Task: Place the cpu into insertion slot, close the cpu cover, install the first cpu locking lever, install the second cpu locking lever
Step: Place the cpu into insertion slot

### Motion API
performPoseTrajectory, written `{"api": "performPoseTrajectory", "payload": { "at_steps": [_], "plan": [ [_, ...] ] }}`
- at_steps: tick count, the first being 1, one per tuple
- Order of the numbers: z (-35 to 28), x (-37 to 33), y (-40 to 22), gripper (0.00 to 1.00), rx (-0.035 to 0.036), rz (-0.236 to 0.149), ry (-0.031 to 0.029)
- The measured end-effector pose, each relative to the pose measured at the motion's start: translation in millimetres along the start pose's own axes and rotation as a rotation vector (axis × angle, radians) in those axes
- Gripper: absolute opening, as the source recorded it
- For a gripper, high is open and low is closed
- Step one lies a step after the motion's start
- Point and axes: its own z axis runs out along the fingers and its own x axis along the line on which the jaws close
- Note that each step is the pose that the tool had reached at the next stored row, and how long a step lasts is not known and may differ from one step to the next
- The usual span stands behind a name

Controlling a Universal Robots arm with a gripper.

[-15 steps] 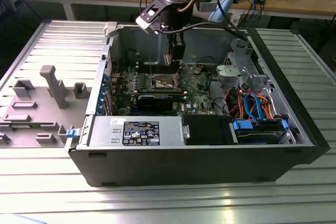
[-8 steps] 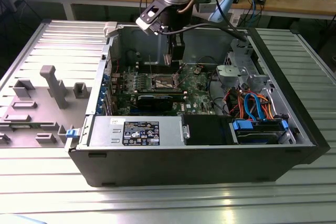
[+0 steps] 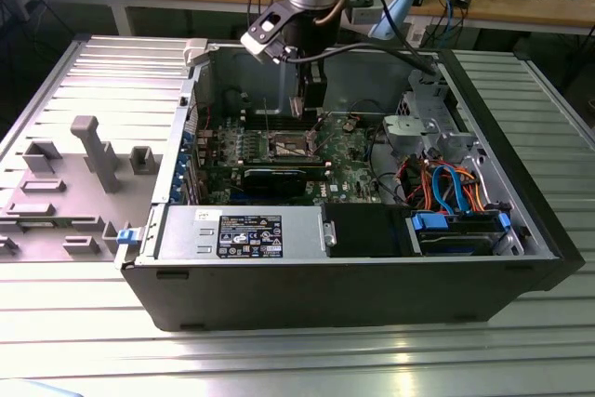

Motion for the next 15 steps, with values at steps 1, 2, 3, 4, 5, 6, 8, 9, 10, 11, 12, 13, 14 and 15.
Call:
{"api": "performPoseTrajectory", "payload": {
  "at_steps": [1, 2, 3, 4, 5, 6, 8, 9, 10, 11, 12, 13, 14, 15],
  "plan": [
    [0.3, 0.0, 0.0, 0.55, 0.0, 0.0, 0.0],
    [0.5, 0.0, 0.0, 0.55, 0.0, 0.0, 0.0],
    [0.7, 0.0, 0.0, 0.55, 0.0, 0.0, 0.0001],
    [0.9, 0.0, 0.0, 0.55, 0.0, 0.0, -0.0001],
    [1.0, 0.0, 0.0, 0.55, 0.0, 0.0, 0.0],
    [1.2, 0.0, -0.1, 0.55, 0.0, 0.0, 0.0],
    [1.6, 0.0, -0.1, 0.55, 0.0, 0.0, 0.0],
    [1.8, 0.0, -0.1, 0.55, 0.0, 0.0, 0.0],
    [2.0, 0.0, -0.1, 0.55, 0.0, 0.0, 0.0],
    [2.2, 0.0, -0.1, 0.55, -0.0001, 0.0, 0.0],
    [2.4, 0.0, -0.1, 0.55, 0.0, 0.0, 0.0],
    [2.6, 0.0, -0.1, 0.55, 0.0, 0.0, 0.0],
    [2.8, 0.0, -0.1, 0.55, 0.0, 0.0, 0.0],
    [3.0, 0.0, -0.1, 0.55, 0.0, 0.0, 0.0]
  ]
}}
